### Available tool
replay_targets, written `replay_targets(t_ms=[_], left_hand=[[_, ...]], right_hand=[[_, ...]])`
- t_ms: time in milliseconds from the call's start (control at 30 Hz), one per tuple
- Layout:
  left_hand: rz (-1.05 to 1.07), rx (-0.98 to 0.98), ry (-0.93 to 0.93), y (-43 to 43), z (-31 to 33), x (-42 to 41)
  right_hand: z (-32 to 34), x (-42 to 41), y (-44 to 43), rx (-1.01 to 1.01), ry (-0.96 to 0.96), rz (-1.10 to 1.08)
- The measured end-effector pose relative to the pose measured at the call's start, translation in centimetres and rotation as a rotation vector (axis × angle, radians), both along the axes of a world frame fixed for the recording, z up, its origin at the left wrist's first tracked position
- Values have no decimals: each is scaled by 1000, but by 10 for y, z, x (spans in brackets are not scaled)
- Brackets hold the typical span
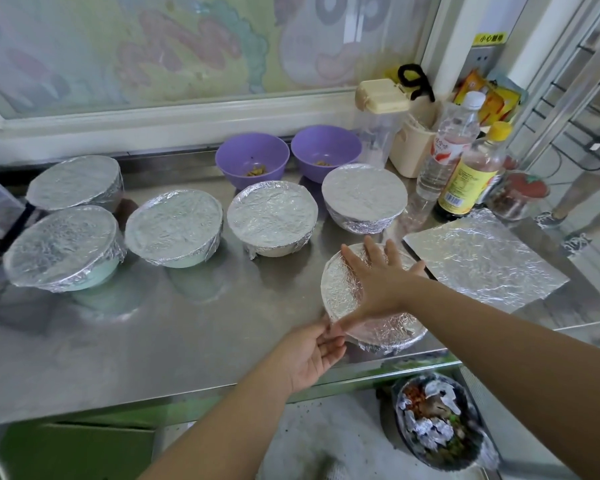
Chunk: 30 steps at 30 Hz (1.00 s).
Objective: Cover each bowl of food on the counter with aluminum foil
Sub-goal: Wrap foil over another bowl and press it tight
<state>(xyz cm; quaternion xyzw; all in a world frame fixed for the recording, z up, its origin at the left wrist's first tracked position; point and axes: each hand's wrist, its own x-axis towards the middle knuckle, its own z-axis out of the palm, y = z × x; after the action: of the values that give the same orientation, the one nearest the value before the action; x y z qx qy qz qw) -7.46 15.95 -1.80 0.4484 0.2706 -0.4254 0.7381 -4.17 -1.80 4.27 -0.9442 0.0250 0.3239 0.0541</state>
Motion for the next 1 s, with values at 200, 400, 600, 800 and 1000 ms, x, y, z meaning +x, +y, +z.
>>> replay_targets(t_ms=[200, 400, 600, 800, 1000], left_hand=[[-83, 146, -80, -1, 7, 13], [-211, 248, -166, -4, 17, 32], [-364, 198, -152, 8, 34, 53], [-310, 17, 26, 19, 43, 77], [-361, 137, -63, 4, 55, 76]], right_hand=[[1, 0, 0, -1, 3, 2], [-1, 0, -1, -1, 3, 5], [-1, -1, -1, -1, 1, 4], [-1, 0, 0, -6, 0, 4], [0, 0, 1, -9, -3, -3]])
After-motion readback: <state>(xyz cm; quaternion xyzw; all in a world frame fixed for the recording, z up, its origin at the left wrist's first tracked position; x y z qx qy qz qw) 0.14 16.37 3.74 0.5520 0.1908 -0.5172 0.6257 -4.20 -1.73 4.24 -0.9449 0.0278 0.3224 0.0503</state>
